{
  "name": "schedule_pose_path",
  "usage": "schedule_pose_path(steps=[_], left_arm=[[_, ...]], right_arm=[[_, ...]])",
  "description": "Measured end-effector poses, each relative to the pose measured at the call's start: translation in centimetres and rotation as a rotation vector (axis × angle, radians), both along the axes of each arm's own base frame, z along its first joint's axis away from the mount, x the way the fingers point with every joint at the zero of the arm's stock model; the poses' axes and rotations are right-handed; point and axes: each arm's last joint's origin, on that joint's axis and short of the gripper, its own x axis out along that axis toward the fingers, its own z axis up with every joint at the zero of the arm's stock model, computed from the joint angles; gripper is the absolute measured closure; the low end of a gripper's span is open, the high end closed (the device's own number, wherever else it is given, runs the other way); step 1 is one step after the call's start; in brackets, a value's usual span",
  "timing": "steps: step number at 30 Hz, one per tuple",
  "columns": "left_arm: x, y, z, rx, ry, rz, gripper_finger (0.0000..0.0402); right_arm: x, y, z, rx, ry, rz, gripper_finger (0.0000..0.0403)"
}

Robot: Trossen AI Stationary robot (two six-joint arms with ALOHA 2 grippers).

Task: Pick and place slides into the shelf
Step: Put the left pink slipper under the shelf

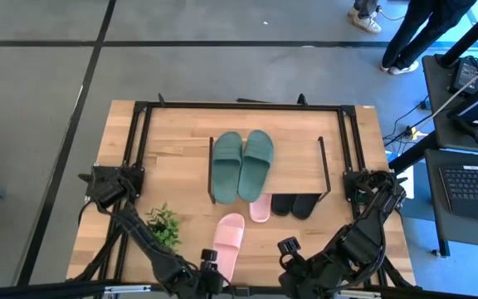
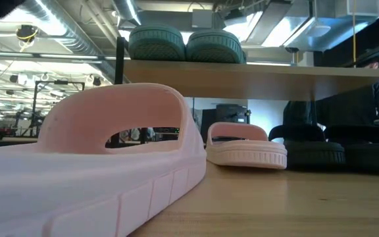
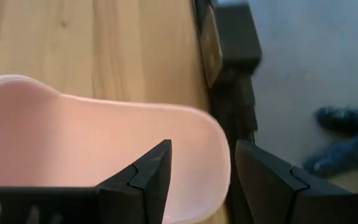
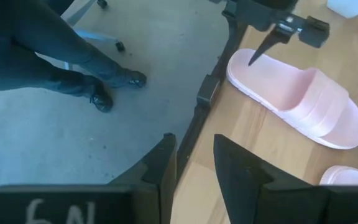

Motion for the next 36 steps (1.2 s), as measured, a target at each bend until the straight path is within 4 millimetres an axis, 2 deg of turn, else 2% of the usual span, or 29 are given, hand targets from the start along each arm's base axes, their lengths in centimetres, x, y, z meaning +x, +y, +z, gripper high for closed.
schedule_pose_path(steps=[6,12,15,23,36], left_arm=[[-0.5,-0.8,0.7,0.032,0.009,-0.081,0.0231],[-0.7,-0.8,0.7,0.047,0.042,-0.095,0.0231],[-0.4,-0.6,0.4,0.055,0.042,-0.093,0.0231],[0.9,-0.2,-2.6,0.028,0.130,-0.078,0.0231],[1.2,-0.6,-2.9,-0.001,0.089,-0.045,0.0231]], right_arm=[[0.0,0.0,0.0,-0.001,0.001,0.000,0.0295],[0.0,0.0,0.0,-0.004,-0.002,-0.001,0.0295],[0.0,-0.1,0.0,-0.004,-0.003,-0.002,0.0295],[0.2,-0.1,-0.2,-0.007,-0.001,-0.005,0.0295],[0.2,0.0,-0.2,-0.005,-0.001,-0.006,0.0295]])
